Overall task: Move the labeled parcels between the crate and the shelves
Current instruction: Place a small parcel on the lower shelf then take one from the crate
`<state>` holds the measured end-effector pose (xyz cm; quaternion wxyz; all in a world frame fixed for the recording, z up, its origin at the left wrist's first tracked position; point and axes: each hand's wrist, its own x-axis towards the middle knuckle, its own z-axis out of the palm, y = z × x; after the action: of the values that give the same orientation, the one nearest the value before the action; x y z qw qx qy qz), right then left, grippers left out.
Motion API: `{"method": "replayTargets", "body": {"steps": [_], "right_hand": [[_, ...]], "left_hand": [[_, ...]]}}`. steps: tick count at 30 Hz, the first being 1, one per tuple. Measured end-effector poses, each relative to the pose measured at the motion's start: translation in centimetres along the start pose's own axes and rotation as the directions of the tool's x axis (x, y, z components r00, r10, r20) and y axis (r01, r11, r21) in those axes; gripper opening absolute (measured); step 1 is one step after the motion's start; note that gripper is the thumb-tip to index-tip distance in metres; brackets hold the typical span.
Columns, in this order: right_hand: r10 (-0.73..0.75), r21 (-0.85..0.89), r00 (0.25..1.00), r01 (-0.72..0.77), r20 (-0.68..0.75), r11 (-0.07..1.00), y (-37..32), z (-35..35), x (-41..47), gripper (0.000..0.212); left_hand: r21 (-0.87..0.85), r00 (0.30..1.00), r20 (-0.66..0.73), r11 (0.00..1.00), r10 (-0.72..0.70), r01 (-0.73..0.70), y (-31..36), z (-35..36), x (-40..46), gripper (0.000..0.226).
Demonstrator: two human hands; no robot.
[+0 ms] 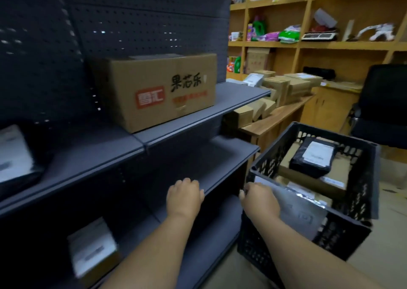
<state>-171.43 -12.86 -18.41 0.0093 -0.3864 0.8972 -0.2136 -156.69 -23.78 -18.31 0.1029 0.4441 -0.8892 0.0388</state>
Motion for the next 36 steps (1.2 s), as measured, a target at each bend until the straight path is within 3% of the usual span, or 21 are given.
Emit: {"method": "replayTargets", "body": {"steps": [9, 16, 23, 36], "right_hand": [[-0.200, 0.031, 0.976, 0.198, 0.089, 0.980, -10.2, 3.5, -13.3, 0.031], [-0.363, 0.068, 0.924, 0.357, 0.118, 0.932, -16.1, 5.1, -21.2, 0.028], [-0.514, 0.109, 0.837, 0.502, 0.187, 0.858, -19.7, 5.8, -27.0, 0.026], [-0.724, 0.238, 0.648, 0.684, 0.235, 0.689, -21.9, 5.4, -36.9, 0.029]], "left_hand": [[0.055, 0.969, -0.009, 0.967, -0.249, 0.249, -12.9, -3.4, -15.2, 0.032], [0.132, 0.908, -0.031, 0.899, -0.417, 0.418, -19.0, -6.0, -25.4, 0.029], [0.145, 0.818, -0.071, 0.805, -0.571, 0.575, -21.7, -7.9, -33.7, 0.029], [0.150, 0.587, -0.117, 0.570, -0.801, 0.808, -21.3, -10.8, -47.4, 0.031]]}}
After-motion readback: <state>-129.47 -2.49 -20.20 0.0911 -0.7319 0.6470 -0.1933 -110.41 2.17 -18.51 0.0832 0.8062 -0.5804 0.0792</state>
